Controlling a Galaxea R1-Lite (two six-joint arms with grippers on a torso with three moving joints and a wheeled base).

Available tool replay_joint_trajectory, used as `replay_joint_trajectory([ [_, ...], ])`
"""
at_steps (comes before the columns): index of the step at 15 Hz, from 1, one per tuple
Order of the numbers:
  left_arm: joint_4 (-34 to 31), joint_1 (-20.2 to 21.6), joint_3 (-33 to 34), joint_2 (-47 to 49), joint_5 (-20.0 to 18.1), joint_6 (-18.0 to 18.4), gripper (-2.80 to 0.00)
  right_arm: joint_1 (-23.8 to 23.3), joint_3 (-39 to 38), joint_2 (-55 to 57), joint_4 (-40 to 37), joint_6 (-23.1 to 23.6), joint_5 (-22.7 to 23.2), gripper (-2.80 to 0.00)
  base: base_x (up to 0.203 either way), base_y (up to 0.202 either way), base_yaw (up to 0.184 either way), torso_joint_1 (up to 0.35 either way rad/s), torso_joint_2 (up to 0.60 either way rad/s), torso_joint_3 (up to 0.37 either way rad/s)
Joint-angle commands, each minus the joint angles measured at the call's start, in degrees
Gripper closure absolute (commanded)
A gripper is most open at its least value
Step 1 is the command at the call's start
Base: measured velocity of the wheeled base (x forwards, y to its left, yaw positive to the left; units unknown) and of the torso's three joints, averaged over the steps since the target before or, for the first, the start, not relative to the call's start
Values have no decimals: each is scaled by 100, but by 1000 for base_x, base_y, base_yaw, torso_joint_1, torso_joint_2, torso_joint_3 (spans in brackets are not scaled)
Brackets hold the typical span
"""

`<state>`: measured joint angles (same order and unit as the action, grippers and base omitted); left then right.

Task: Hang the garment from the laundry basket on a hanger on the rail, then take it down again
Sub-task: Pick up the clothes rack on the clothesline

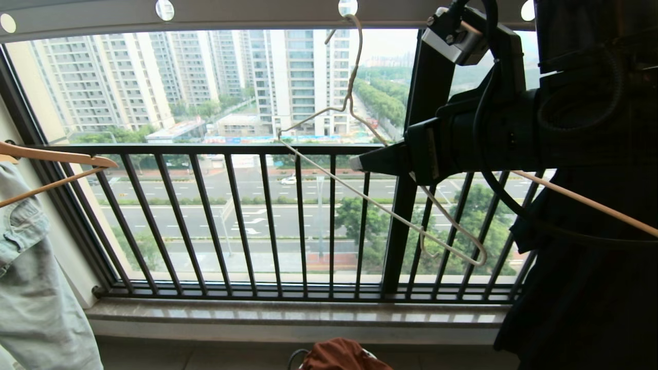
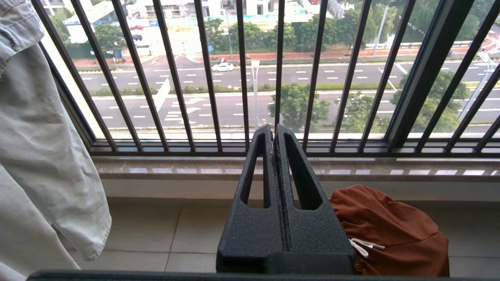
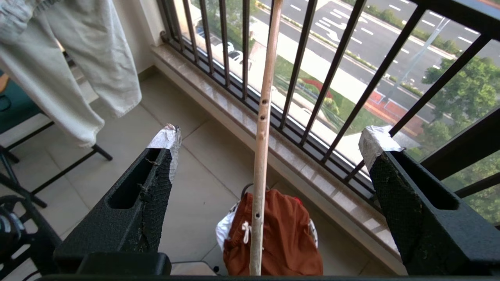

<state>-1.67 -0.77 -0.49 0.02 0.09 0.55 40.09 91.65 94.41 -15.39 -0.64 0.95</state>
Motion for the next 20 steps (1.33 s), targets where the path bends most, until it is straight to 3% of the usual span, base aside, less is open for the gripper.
replay_joint_trajectory([
  [1,0,-2,-2,4,0,-2,0,-4,7,270,154,72,-71,-280,0,0,0,0,0,0],
  [16,0,-2,5,-2,0,-2,0,-19,204,693,414,618,-288,-280,0,0,0,0,0,0],
  [17,0,-2,-4,-2,0,-2,0,-19,204,693,414,618,-288,0,0,0,0,0,0,0],
  [20,0,-2,-4,6,0,-2,0,-19,205,675,414,618,-304,0,0,0,0,0,0,0],
])
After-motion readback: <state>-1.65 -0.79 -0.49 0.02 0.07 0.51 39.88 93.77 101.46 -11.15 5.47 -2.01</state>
